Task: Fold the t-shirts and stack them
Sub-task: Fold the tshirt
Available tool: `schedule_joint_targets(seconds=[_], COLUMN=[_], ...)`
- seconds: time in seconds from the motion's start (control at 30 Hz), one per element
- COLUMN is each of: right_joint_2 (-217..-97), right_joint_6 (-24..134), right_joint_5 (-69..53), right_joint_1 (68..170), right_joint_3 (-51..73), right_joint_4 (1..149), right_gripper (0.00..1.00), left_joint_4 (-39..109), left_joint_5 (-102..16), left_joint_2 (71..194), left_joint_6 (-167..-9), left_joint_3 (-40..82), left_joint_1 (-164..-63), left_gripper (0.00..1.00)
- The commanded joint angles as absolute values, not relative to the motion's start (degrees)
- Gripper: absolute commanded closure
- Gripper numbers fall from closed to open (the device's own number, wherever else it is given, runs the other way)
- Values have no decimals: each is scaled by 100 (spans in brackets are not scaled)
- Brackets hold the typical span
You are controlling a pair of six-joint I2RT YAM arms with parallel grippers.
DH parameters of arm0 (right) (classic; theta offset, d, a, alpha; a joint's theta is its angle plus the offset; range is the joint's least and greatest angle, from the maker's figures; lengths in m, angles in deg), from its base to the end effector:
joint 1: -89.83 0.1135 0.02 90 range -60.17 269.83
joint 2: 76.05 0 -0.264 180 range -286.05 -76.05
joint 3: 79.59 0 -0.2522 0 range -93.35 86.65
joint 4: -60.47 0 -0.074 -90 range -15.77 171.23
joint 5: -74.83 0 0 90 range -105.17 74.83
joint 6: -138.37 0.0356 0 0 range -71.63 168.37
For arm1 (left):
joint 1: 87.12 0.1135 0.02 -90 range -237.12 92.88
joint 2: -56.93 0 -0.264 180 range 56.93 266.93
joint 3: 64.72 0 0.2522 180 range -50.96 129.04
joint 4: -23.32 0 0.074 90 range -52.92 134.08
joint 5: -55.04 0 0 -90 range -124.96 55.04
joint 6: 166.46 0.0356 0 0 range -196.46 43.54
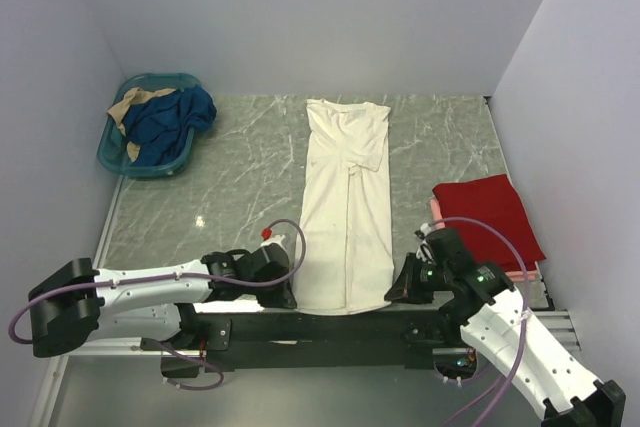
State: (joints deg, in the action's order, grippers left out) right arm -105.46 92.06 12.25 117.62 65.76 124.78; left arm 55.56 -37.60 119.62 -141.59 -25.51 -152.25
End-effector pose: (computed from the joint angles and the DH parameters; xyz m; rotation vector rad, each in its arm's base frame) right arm 0.0768 0.0590 0.1756 0.2005 2.8051 1.0090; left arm 0.0792 -0.1748 0.1571 0.0200 2.8176 -0.8157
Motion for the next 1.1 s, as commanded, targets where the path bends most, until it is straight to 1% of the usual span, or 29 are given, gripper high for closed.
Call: schedule_joint_targets(seconds=[0.0,0.13,0.33,0.4,0.47,0.6,0.8,1.07], right_joint_2=[-10663,-10961,-11620,-11858,-12306,-13253,-14528,-15927], right_joint_6=[9135,9276,9487,9496,9470,9373,9162,9021], right_joint_5=[944,646,74,-390,-812,-998,-569,-358], right_joint_1=[11787,11787,11769,11752,11638,11234,10452,9985], right_joint_3=[6177,6038,5520,5291,4948,4482,3999,3278], right_joint_4=[12267,11749,10844,10685,10483,9982,9252,8734], right_gripper=[100,100,100,100,100,100,100,100], left_joint_4=[5756,5783,5405,5308,5194,5053,4948,4983], left_joint_5=[-3331,-3118,-3285,-3294,-3338,-3321,-3189,-3356], left_joint_2=[12003,12179,12635,12924,13162,13926,14901,16097], left_joint_6=[-13966,-13624,-13114,-13026,-12938,-12911,-12964,-12955], left_joint_3=[-1985,-1537,-905,-694,-360,307,1239,2154], left_joint_1=[-15252,-15068,-14286,-13996,-13714,-13319,-12835,-12246], left_gripper=[99,99,99,99,99,99,99,99])
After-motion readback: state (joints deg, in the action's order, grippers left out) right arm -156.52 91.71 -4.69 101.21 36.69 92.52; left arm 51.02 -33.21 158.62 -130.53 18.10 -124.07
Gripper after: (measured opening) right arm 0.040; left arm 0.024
